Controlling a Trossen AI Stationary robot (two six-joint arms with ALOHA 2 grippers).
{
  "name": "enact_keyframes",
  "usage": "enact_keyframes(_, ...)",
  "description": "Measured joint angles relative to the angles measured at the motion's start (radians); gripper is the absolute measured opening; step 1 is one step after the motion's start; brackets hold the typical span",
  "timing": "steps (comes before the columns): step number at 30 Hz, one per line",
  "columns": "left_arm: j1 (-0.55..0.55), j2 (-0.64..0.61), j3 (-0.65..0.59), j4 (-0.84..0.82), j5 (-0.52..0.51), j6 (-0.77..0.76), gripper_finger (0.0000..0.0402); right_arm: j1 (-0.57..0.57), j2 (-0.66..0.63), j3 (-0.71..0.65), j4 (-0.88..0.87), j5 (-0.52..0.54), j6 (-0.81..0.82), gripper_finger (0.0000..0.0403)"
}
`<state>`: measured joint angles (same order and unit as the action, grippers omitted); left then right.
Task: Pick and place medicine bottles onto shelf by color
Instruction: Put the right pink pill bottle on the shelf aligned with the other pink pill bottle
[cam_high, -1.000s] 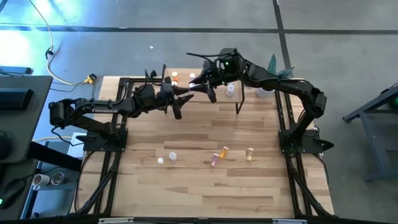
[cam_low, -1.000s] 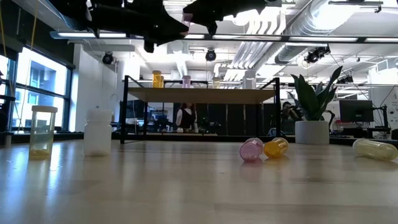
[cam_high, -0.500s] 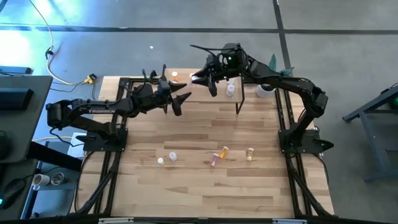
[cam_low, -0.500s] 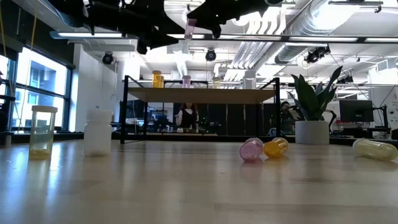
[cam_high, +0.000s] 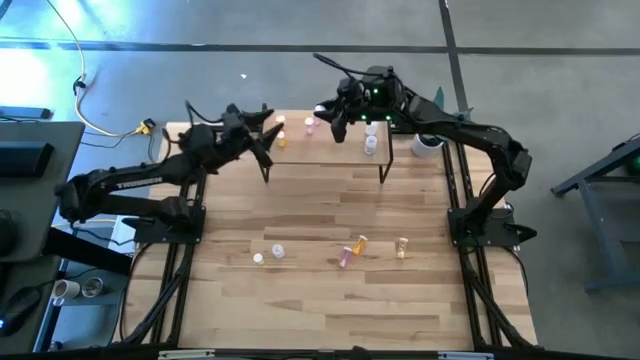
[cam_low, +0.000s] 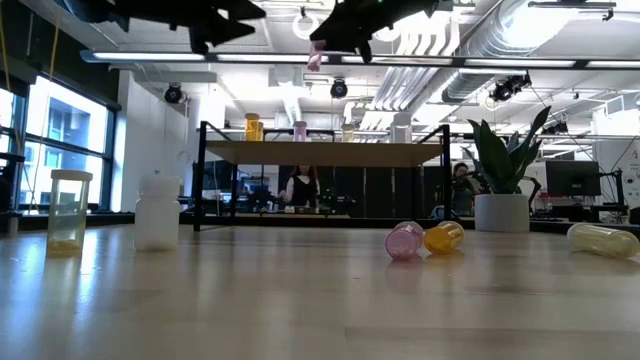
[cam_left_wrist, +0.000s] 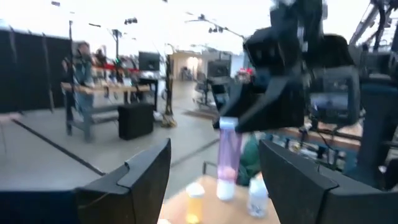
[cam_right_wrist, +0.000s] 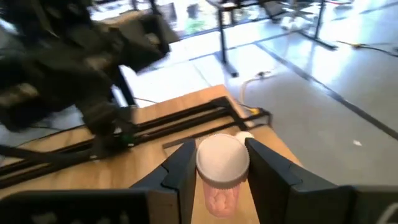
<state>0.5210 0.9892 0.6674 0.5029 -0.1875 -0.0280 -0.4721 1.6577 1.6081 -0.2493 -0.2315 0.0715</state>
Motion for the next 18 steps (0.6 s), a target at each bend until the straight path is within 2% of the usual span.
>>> enact_keyframes(7, 0.036, -0.07, 0.0, -0.014, 0.0, 0.014, 0.0232, 0.06, 0.0, -0.064, 0.034, 0.209, 0.034, 0.0108)
enact_keyframes(11, 0.05, -0.081, 0.0, -0.025, 0.0, 0.014, 0.0232, 0.093, 0.0, -0.165, 0.179, 0.27, 0.085, 0.0108)
enact_keyframes(18, 0.057, -0.081, 0.0, -0.065, 0.003, 0.025, 0.0232, 0.144, 0.005, -0.307, 0.378, 0.38, 0.081, 0.0108)
